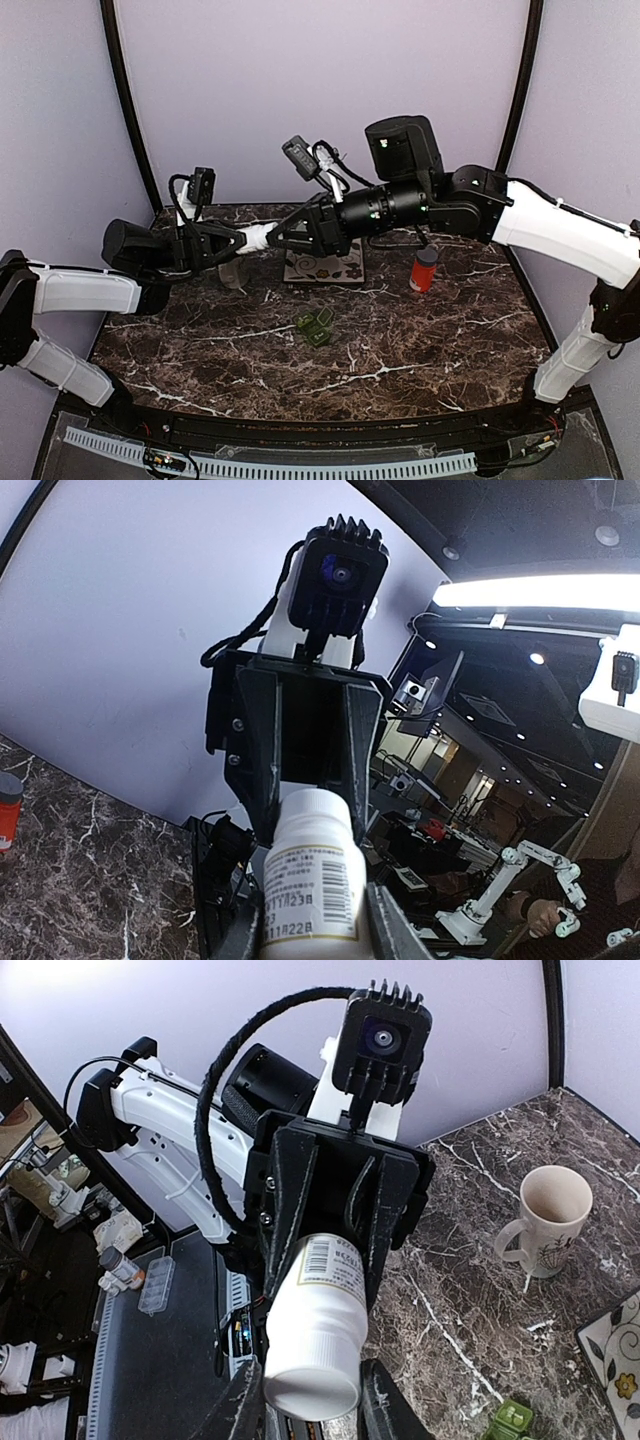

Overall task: Sort the pills into containers
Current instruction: Close the lid of the pill bottle on the pill bottle, then screw the lid of the pill bottle onto the pill bottle.

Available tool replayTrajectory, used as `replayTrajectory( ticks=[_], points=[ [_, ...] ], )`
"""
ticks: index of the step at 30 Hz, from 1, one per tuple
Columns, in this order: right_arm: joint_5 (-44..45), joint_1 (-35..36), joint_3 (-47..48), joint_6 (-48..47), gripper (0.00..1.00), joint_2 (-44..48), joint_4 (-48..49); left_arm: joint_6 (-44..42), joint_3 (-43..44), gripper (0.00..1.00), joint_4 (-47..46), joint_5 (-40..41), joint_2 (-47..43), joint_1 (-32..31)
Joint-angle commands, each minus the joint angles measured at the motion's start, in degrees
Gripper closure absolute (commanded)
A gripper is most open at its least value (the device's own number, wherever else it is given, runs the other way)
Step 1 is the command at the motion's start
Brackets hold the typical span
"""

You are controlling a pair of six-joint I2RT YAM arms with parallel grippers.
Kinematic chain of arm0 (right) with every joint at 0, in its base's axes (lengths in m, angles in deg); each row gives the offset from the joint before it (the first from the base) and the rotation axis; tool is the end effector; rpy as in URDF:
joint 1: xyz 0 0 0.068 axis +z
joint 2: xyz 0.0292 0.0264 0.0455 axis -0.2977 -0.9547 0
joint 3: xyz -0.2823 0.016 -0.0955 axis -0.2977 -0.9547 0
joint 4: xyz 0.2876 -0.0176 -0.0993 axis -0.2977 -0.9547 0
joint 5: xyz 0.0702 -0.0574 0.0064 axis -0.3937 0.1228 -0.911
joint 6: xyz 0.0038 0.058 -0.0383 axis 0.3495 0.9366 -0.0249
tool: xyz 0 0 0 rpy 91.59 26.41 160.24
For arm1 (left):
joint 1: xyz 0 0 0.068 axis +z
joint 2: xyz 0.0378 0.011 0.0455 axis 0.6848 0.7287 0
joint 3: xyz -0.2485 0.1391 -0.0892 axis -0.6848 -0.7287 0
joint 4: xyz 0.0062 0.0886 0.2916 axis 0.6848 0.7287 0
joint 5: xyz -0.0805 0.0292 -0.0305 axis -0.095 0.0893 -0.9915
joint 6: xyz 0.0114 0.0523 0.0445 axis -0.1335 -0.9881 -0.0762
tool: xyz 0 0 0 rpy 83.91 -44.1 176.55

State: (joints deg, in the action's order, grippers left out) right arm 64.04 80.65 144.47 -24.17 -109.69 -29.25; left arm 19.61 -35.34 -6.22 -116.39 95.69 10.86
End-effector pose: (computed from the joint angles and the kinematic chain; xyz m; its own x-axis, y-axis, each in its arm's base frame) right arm 0.1729 0.3926 0.4412 -0.3972 -0.2548 -0.8817 -0.9164 0.1628 0.3658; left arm 0.2124 -0.1938 0.3225 -0.5147 -0.1982 -0.8342 0.8318 -0.3511 -0.4299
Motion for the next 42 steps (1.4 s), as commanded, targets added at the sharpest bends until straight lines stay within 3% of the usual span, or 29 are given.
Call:
replayTrajectory(
  ticks=[1, 5, 9, 20, 29, 42],
  points=[
    [1.73, 0.3, -4.04, 1.47, 0.71, -1.69, 2.86, 0.55, 2.89, 1.0, -4.94, 1.2, -0.03, -1.53],
    [1.87, 0.28, -5.17, 4.87, 0.72, -2.29, 5.54, -3.68, 2.58, 1.0, -2.25, 2.55, -1.36, -2.19],
    [1.41, 0.26, -5.2, 8.9, 0.74, -2.98, 6.98, -12.41, 2.97, 1.0, 7.04, 3.34, -4.52, -2.54],
    [2.85, 0.29, 0.16, 16.52, 0.78, -4.95, 1.25, -31.41, 4.55, 1.0, 29.06, 6.16, -11.54, -6.2],
    [-2.92, -2.03, 1.15, 26.37, 0.81, -7.36, 0.14, -54.22, 6.15, 1.0, 50.78, 18.07, -19.34, -10.0],
    [-6.81, -4.89, 0.66, 37.72, 0.85, -7.36, 1.18, -65.76, 2.94, 1.0, 55.93, 33.17, -25.18, -14.41]
  ],
)
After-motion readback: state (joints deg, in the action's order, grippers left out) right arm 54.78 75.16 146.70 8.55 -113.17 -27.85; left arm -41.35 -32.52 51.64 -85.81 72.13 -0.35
